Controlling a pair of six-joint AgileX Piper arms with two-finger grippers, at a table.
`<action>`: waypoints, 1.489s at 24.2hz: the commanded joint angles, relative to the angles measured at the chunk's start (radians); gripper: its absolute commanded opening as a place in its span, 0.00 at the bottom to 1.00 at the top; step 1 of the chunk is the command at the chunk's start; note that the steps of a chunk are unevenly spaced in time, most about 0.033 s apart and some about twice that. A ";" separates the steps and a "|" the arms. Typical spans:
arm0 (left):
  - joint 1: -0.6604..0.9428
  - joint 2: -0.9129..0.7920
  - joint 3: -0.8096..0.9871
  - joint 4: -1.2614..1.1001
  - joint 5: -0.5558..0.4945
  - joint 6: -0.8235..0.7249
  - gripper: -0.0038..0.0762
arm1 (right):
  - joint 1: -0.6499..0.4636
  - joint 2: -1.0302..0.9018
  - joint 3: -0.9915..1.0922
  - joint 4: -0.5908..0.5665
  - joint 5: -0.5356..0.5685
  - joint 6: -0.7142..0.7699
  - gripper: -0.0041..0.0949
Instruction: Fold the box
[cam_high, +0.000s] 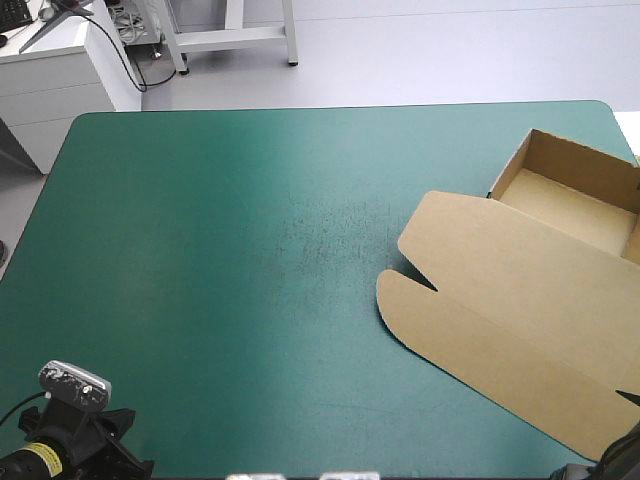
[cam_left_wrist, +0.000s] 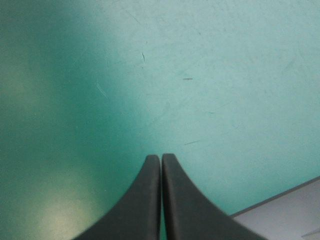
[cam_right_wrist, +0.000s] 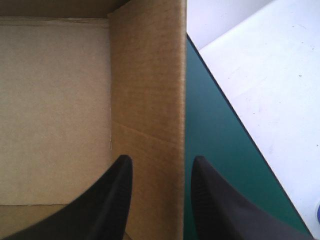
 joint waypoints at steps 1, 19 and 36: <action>-0.003 0.012 -0.024 -0.002 -0.019 -0.007 0.04 | -0.007 -0.084 -0.027 -0.034 0.010 0.004 0.42; -0.003 0.012 -0.024 -0.014 -0.222 -0.058 0.04 | 0.196 -0.776 0.447 0.231 0.010 -0.186 0.03; -0.003 0.012 0.045 -0.052 -0.324 -0.058 0.04 | 0.402 -1.279 1.069 0.261 -0.044 -0.256 0.03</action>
